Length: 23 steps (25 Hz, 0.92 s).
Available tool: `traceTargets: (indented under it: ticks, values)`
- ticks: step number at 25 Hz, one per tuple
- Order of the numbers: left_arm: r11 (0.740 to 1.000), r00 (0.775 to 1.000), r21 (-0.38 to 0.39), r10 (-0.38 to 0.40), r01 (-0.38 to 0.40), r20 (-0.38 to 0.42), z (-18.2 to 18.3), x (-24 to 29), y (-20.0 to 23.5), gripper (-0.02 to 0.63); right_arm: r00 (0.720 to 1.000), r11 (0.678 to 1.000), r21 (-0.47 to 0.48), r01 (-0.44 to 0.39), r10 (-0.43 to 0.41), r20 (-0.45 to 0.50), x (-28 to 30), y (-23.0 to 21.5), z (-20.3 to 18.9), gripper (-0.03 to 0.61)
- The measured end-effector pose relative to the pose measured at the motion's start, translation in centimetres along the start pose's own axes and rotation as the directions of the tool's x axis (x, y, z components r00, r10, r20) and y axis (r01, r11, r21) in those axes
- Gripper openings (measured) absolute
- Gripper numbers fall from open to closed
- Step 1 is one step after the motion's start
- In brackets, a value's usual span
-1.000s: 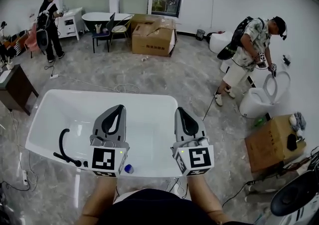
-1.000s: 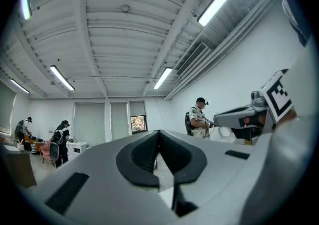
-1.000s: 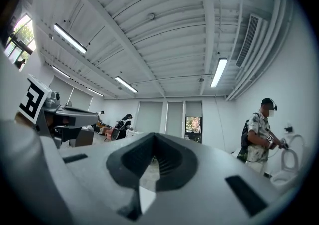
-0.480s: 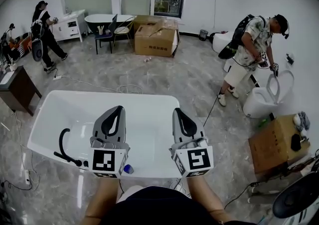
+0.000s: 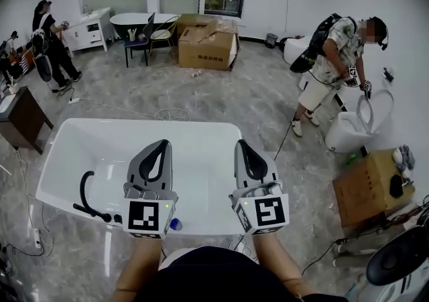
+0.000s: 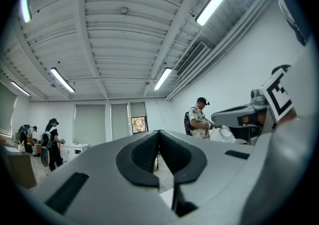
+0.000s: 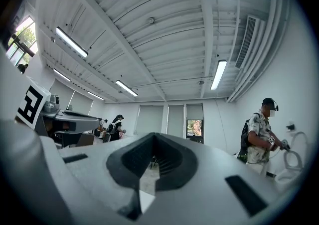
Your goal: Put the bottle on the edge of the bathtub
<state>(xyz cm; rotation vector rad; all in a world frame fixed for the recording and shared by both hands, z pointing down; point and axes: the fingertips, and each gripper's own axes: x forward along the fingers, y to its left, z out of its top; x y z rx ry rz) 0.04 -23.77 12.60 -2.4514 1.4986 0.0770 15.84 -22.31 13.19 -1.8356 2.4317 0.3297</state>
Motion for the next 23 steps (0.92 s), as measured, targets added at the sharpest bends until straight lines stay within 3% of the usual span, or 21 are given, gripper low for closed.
traceTargets:
  ticks: [3, 23]
  values:
    - [1.000, 1.000, -0.008, 0.007, -0.007, 0.002, 0.1, -0.1, 0.6, 0.003, 1.000, 0.999, 0.038, -0.005, 0.005, -0.001, 0.3, 0.1, 0.2, -0.001]
    - [0.998, 0.999, -0.024, -0.054, 0.054, -0.004, -1.0, -0.6, 3.0, 0.003, 1.000, 1.000, 0.008, 0.023, -0.023, 0.004, 1.9, 3.3, 0.2, 0.000]
